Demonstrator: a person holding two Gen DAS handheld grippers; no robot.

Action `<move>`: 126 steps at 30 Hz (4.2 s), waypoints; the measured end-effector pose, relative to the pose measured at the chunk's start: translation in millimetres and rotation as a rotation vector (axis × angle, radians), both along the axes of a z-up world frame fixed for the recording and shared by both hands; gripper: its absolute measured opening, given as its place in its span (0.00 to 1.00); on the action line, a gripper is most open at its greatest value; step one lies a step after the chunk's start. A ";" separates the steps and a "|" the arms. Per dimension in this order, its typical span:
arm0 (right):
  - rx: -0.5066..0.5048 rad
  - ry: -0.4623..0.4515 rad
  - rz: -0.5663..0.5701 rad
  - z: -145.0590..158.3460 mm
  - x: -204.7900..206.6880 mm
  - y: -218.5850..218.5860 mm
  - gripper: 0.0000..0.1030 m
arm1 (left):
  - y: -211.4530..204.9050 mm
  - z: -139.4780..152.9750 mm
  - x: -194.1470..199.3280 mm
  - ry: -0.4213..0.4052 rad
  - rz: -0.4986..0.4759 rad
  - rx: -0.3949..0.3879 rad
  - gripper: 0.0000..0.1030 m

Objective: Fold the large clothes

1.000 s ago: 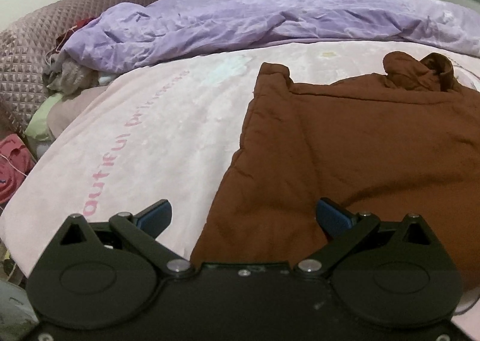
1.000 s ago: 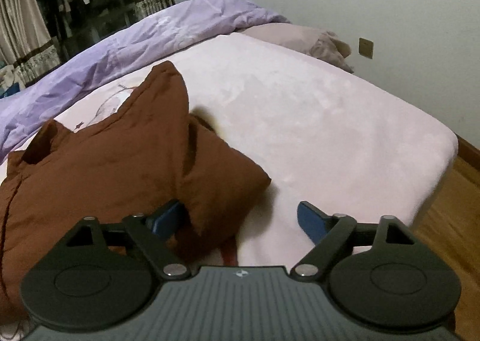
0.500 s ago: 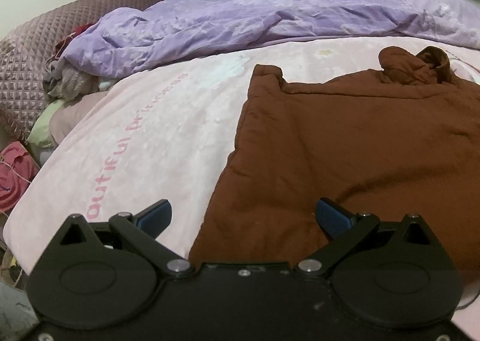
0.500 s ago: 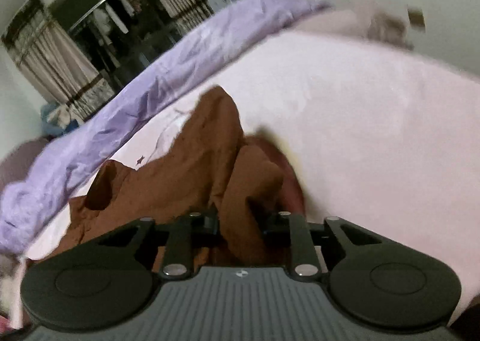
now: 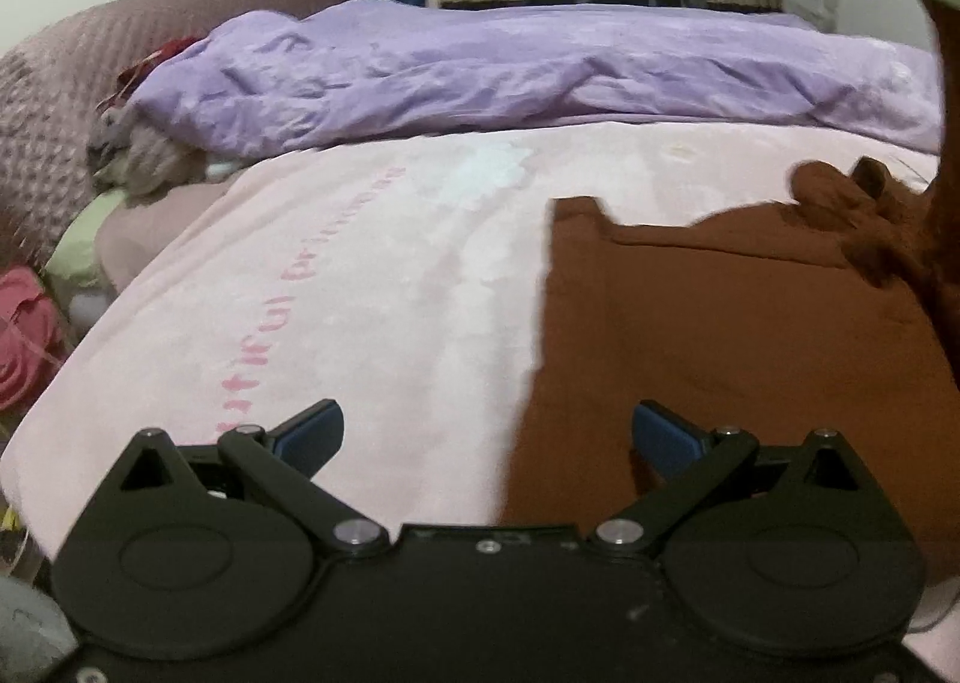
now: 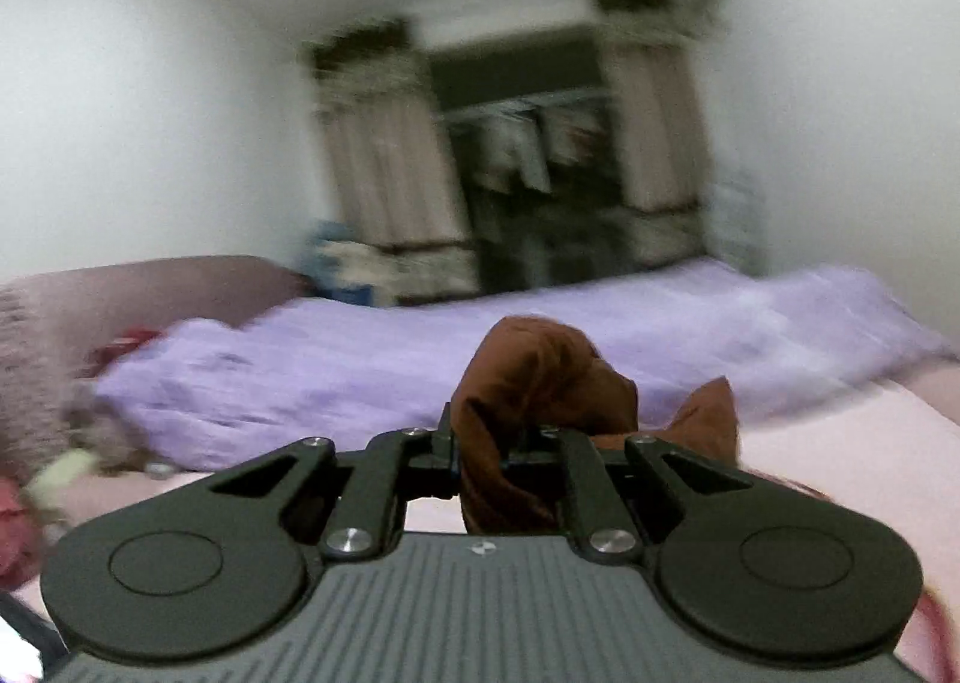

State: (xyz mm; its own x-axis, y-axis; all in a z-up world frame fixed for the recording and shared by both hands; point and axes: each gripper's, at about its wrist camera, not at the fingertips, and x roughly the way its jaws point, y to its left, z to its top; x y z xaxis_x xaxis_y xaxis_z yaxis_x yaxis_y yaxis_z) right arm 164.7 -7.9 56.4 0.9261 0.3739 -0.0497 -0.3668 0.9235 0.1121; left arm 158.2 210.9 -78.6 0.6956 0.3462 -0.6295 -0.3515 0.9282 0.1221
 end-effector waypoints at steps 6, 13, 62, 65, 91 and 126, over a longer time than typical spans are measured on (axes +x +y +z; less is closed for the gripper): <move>-0.095 0.130 0.148 -59.3 -6.0 83.9 0.12 | 27.3 -15.3 -10.5 0.028 0.026 -0.035 1.00; -0.161 0.392 0.158 -143.6 21.3 110.2 0.12 | 31.5 -41.3 -12.6 0.060 0.004 -0.081 1.00; -0.267 0.287 -0.263 -106.0 13.5 2.7 0.53 | -5.1 29.4 -2.2 -0.140 -0.278 -0.342 0.20; -0.280 0.280 -0.263 -105.9 10.1 3.0 0.53 | -7.5 32.3 -16.2 -0.175 -0.278 -0.341 0.17; -0.086 0.324 -0.166 -79.8 122.2 14.5 0.49 | 7.6 71.4 53.5 -0.289 -0.180 -0.180 1.00; -0.181 0.614 -0.244 -162.8 242.5 11.1 0.57 | -44.2 -44.1 200.8 -0.039 -0.226 -0.014 1.00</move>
State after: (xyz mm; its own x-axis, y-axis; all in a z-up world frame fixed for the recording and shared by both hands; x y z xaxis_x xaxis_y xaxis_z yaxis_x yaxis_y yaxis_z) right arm 407.3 3.2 -106.4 0.7670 0.0942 -0.6346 -0.0647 0.9955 0.0695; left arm 359.0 166.7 -122.6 0.7783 0.1703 -0.6043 -0.1383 0.9854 0.0995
